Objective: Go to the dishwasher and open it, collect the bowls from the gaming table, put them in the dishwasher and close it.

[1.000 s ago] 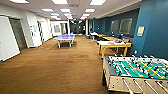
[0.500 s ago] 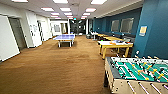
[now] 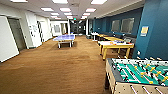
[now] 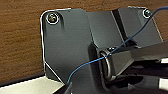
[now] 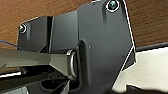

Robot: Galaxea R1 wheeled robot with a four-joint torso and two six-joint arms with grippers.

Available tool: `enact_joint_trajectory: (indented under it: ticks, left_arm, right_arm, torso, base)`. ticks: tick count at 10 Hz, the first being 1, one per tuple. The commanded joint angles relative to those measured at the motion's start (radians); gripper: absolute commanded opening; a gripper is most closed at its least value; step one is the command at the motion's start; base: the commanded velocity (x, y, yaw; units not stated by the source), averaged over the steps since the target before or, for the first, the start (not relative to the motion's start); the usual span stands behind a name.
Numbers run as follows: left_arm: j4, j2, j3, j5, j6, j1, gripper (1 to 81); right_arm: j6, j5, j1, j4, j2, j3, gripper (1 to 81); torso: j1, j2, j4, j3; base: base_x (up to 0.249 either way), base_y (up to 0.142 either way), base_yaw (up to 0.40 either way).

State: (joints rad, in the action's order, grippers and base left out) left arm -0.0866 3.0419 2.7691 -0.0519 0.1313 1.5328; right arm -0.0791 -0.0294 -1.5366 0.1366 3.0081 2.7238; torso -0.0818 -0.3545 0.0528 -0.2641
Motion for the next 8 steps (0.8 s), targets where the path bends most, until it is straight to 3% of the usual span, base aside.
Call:
enact_joint_trajectory:
  ticks: [1,8]
  left_arm:
    - [-0.004,-0.001,0.001,0.053,0.004,-0.052,81.1]
    - [-0.004,0.002,0.001,0.053,0.004,-0.052,81.1]
  right_arm:
    - [-0.004,0.052,0.054,-0.003,-0.001,-0.001,81.1]
    - [-0.004,0.052,0.054,-0.003,-0.001,0.003,81.1]
  torso:
    - [0.000,0.000,0.000,0.000]
    - [0.000,0.000,0.000,0.000]
  base:
    - [0.139,0.000,0.000]
    - [0.167,0.000,0.000]
